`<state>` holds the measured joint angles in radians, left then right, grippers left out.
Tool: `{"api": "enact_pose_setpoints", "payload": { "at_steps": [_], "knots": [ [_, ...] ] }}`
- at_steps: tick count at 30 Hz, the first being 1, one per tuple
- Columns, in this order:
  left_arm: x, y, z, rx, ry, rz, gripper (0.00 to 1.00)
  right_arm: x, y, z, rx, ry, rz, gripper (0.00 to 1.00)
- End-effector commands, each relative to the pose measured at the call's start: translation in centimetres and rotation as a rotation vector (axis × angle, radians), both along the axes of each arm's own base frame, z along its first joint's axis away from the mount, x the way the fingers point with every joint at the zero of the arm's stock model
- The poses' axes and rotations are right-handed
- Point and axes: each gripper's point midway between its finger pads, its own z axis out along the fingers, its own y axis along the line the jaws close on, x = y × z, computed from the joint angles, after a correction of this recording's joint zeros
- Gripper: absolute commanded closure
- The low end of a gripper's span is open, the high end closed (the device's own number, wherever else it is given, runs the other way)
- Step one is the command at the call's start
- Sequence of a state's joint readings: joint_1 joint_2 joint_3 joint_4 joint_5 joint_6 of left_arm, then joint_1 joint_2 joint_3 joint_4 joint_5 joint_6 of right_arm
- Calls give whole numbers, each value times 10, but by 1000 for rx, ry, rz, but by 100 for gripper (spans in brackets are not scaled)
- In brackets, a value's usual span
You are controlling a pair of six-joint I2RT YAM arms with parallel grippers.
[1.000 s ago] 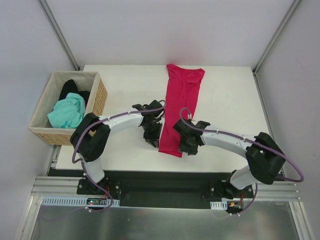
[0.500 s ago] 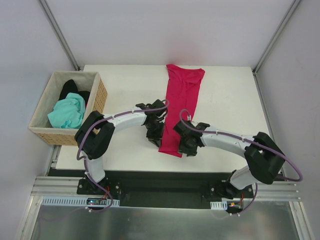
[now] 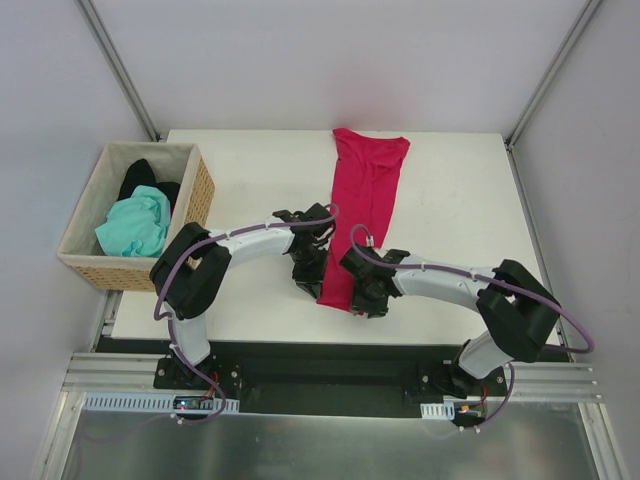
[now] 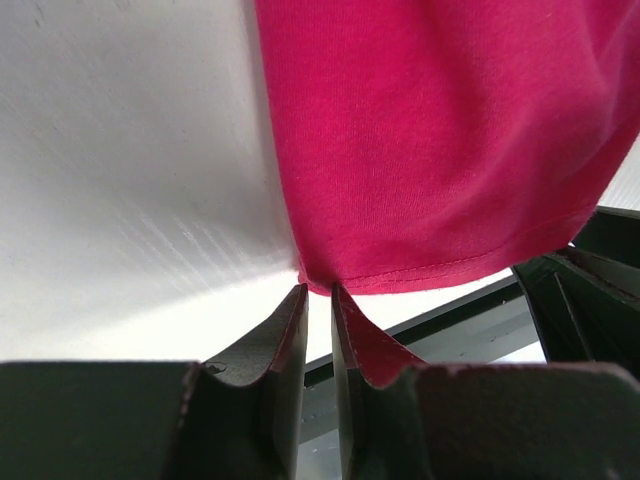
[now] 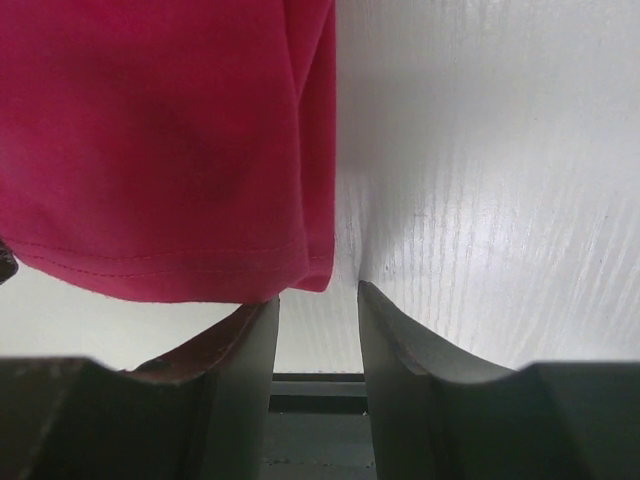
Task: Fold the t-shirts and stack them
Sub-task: Grab the bottom of the folded rectangular tshirt with both arms
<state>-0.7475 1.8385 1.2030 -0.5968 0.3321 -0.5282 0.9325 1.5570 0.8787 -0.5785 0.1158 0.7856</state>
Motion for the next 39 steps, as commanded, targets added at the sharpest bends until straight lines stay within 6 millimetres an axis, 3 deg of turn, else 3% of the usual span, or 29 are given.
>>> {"api": "enact_pose_setpoints", "payload": {
  "at_steps": [1,9,31,39],
  "knots": [
    [-6,2,5,1,2,0,86,7,12,13,32,-26,-11,59],
    [-3,-2,10,-11,-11,-3,86,16,9,31,12,-72,-2,60],
    [0,-5,22,-29,-43,4,86,30,8,56,-25,-134,36,59],
    [-1,-3,26,-28,-56,14,85,28,1,49,-33,-128,20,59]
  ]
}}
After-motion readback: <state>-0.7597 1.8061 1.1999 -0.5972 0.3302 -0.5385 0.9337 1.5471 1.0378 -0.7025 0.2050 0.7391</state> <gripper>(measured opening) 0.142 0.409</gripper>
